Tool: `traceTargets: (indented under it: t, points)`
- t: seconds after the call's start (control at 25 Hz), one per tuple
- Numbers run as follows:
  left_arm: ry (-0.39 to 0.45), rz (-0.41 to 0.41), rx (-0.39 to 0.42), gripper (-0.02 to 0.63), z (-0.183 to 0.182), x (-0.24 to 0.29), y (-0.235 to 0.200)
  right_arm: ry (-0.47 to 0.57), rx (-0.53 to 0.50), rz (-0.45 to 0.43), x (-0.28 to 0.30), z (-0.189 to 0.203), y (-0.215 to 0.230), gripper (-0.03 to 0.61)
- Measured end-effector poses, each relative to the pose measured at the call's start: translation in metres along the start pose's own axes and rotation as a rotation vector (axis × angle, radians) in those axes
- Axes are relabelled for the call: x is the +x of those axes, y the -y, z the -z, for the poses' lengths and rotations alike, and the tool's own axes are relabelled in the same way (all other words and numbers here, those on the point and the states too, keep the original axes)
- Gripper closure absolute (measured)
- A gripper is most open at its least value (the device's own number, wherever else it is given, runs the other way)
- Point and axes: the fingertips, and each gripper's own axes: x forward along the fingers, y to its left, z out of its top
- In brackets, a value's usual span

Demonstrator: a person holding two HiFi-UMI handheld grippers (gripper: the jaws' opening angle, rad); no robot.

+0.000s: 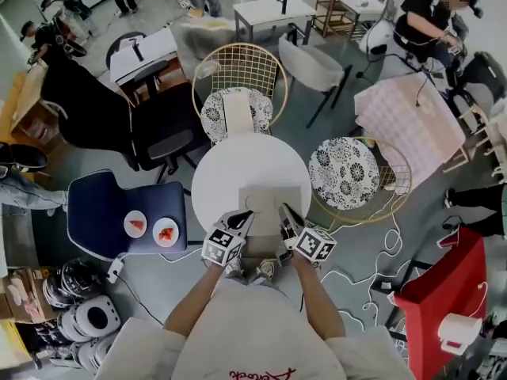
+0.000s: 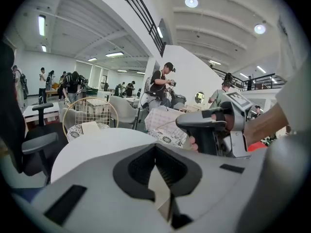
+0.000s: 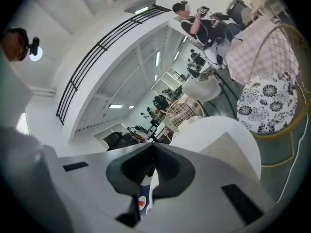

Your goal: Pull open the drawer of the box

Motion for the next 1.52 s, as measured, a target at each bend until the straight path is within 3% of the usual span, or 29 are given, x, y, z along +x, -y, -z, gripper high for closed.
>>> traceTargets:
  t: [0.12,0.36,0.48,0.6,0.8,0.96,1.32,1.52]
  points:
    - [0.045,-0.014,0.018,0.603,-0.021,-0.011,0.009,0.030,-0.092,0.000,-0.008,-0.018,-0.013,0.563]
    - [0.104,-0.049,0.041,0.603,-0.031,-0.036,0.032,-0.014,-0.555,0.081,-0.031,-0.022,-0.033,0.562]
    - [0.086,-0.048,0.068,0.603,-0.018,-0.045,0.041,-0.020,-0.703,0.100,-0.041,-0.014,-0.044,0.562]
    - [0.064,-0.036,0.097,0.603,0.001,-0.056,0.057,-0.018,-0.747,0.113,-0.064,-0.001,-0.047,0.562]
    - [0.079,-0.026,0.116,0.603,0.019,-0.082,0.081,-0.045,-0.723,0.110,-0.109,0.036,-0.049,0.561]
    - [0.106,-0.022,0.115,0.603,0.034,-0.113,0.102,-0.072,-0.770,0.112,-0.141,0.074,-0.068,0.562]
    - [0.114,-0.027,0.097,0.603,0.118,-0.213,0.169,-0.042,-0.791,0.132,-0.229,0.167,-0.126,0.562]
    - [0.118,-0.033,0.090,0.603,0.146,-0.252,0.209,-0.033,-0.790,0.131,-0.280,0.203,-0.146,0.563]
